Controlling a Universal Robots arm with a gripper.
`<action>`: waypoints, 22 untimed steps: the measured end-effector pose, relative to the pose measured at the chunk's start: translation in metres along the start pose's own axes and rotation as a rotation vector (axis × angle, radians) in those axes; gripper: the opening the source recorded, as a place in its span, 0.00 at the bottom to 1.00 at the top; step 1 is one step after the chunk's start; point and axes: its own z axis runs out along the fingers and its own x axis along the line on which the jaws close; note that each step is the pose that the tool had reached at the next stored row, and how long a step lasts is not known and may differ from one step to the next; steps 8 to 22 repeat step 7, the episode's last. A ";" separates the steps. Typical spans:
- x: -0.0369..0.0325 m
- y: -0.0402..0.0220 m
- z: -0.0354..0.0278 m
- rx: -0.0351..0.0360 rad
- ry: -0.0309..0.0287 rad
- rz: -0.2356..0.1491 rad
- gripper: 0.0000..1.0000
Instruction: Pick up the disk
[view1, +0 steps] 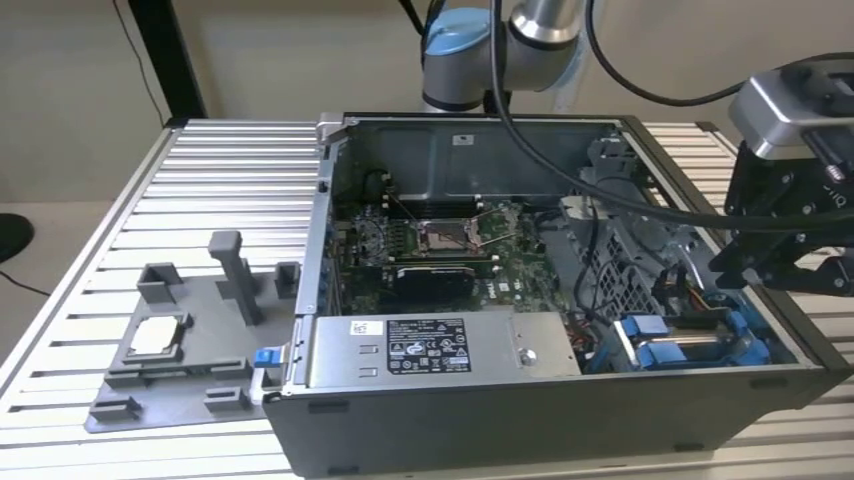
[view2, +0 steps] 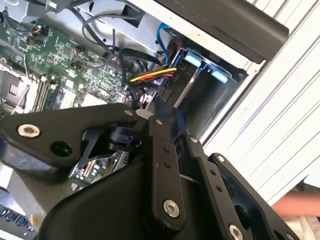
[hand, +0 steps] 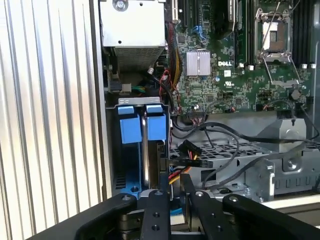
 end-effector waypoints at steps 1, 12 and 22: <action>0.0000 0.0000 0.0001 0.0000 -0.0002 0.000 1.00; -0.0001 0.0000 -0.0001 -0.0003 0.0000 0.000 1.00; -0.0001 0.0000 -0.0001 -0.0003 0.0000 0.000 1.00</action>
